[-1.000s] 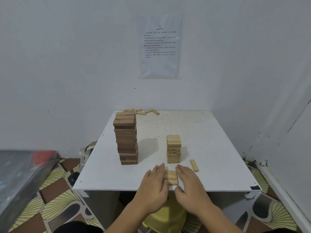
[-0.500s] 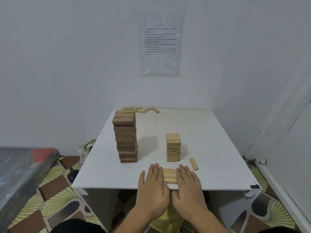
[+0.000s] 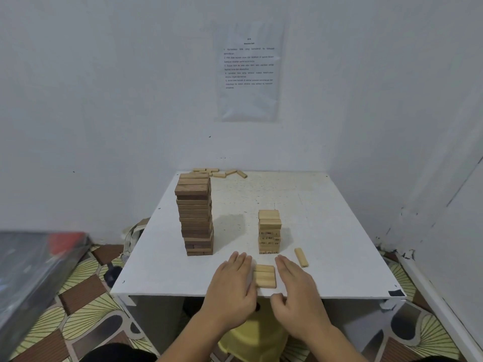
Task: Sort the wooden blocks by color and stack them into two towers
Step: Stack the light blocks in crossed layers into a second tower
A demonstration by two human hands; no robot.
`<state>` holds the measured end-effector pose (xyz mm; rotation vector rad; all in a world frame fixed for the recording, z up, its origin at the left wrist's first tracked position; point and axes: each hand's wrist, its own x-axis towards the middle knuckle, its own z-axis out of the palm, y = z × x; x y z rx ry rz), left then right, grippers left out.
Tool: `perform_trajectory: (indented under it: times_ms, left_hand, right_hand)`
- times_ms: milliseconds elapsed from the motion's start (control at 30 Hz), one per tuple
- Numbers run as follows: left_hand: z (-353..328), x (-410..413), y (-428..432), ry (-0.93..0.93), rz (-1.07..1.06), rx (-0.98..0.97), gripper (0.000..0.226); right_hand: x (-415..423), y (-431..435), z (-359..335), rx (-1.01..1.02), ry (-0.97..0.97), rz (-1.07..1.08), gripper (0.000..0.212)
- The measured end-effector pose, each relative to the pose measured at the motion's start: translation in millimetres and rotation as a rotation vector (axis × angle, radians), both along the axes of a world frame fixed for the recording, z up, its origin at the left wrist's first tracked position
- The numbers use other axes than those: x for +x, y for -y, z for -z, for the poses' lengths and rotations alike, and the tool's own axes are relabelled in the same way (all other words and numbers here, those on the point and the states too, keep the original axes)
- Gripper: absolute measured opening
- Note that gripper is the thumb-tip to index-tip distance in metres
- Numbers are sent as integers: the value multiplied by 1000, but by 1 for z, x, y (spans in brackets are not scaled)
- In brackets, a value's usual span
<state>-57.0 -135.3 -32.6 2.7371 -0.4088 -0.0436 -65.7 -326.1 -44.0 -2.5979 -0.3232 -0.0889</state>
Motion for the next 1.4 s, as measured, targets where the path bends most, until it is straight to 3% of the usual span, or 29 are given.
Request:
perform_trajectory:
  times_ms: [133,267,367,533,633,733,933,1100,1400]
  left_hand:
    - [-15,13,-7,31,98,-34,59]
    - [-21,23,-4,21,163,31,35]
    - [-18,29,-3,45,175,39,36]
    - [-21,26,-1,50,169,30,22]
    - [-24,19,-2,50,175,-5,33]
    - [-31,6,-8,80,173,-158,37]
    - [-87,29,-1,217,134,-345,42]
    - [-116,74,9,236,79,-346,42]
    - [-98,113,10,103,32,-256,47]
  right_hand:
    - [16,9,-7,-50,-17,-112,66]
    - [28,16,-9,-132,-18,-202,51]
    - [33,18,-7,-187,-9,-240,46]
    - [34,19,-6,-109,22,-264,38]
    - [27,19,-14,-23,41,-297,35]
    - [21,25,-29,66,94,-317,35]
    - [48,40,-96,227,199,-298,35]
    - [97,43,-129,208,212,-278,27]
    - [140,44,-104,153,102,-281,26]
